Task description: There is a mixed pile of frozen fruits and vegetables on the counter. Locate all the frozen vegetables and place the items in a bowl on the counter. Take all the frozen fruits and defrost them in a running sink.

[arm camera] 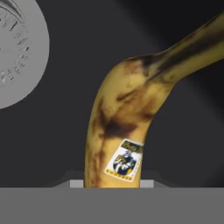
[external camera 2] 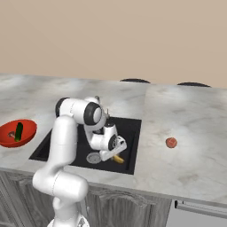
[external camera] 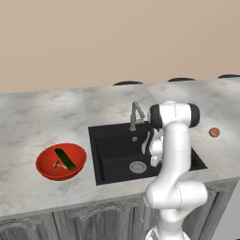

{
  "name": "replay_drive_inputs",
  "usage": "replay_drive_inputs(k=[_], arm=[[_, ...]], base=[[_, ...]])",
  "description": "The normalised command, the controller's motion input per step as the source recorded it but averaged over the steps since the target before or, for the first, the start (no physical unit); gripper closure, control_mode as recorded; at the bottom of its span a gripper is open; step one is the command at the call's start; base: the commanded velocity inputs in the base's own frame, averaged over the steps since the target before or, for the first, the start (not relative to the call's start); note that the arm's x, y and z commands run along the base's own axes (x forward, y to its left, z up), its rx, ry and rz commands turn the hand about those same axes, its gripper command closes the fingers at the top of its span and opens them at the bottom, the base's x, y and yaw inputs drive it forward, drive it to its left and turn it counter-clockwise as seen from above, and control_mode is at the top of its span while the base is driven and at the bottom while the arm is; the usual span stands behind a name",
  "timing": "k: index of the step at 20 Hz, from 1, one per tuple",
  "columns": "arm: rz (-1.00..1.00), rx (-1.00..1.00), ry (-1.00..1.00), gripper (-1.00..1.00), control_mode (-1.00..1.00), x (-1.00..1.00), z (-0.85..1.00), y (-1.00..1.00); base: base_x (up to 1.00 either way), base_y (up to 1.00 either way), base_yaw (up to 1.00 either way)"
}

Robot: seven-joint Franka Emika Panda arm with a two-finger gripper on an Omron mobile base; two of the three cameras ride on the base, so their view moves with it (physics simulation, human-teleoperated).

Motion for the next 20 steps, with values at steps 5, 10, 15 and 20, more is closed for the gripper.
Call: replay_drive_inputs(k=[5, 10, 15, 20], arm=[[0.0, 0.02, 0.12, 1.0, -1.0, 0.24, -0.26, -0.17], [0.0, 0.02, 0.08, 1.0, -1.0, 0.13, -0.25, -0.09], [0.0, 0.01, 0.06, -1.0, -1.0, 0.02, -0.1, 0.0], [-0.04, -0.02, 0.01, -1.0, -1.0, -0.01, 0.07, 0.0]], base=[[0.0, 0.0, 0.0], [0.0, 0.0, 0.0], [0.0, 0.0, 0.0], [0.0, 0.0, 0.0]])
